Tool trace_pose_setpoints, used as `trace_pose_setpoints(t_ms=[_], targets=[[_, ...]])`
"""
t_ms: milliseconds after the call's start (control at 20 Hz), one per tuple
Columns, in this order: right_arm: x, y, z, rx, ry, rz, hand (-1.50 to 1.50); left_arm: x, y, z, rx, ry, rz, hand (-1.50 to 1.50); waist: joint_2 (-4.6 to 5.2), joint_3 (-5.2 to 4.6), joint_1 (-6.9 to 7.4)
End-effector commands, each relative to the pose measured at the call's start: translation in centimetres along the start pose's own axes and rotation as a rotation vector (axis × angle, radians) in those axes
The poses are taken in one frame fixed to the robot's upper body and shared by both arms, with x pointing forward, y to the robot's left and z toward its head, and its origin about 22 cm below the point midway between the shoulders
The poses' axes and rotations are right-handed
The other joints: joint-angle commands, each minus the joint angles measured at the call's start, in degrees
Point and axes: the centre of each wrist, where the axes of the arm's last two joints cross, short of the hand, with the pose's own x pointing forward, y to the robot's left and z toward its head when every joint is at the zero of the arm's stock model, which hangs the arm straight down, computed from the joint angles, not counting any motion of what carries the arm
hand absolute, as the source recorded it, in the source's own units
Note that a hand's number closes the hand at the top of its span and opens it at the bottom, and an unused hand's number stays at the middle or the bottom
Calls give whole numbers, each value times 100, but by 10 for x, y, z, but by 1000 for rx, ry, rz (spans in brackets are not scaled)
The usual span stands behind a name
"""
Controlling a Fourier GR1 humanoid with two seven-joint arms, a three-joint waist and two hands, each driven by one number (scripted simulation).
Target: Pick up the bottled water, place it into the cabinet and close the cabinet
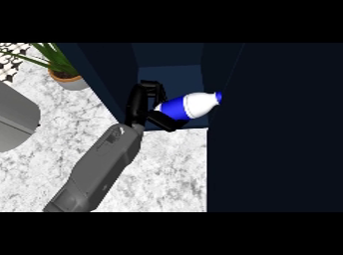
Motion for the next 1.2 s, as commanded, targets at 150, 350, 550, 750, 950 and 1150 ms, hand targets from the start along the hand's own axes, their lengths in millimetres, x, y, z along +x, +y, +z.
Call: trace_pose_setpoints(t_ms=[150,350,550,750,950,1150], targets=[[21,-4,-5,-22,-43,-57,-150,26,-18,-31,177,17,-71,150,13,1,-99],[14,1,-3,1,-57,-74,-150,14,-2,-38,237,-32,-284,150,37,0,-126],[18,-4,0,-5,-48,-69,-150,14,-6,-41,310,-48,-428,-150,52,2,-191],[16,-5,-3,14,-77,-63,-150,22,14,-53,376,-40,-444,-150,112,-5,-210],[6,-10,3,29,-49,-64,-150,43,9,-64,326,-100,-377,-150,105,-4,-227],[14,-9,-3,34,-50,-67,-150,71,3,-73,301,-248,-177,-150,110,-20,-47]])
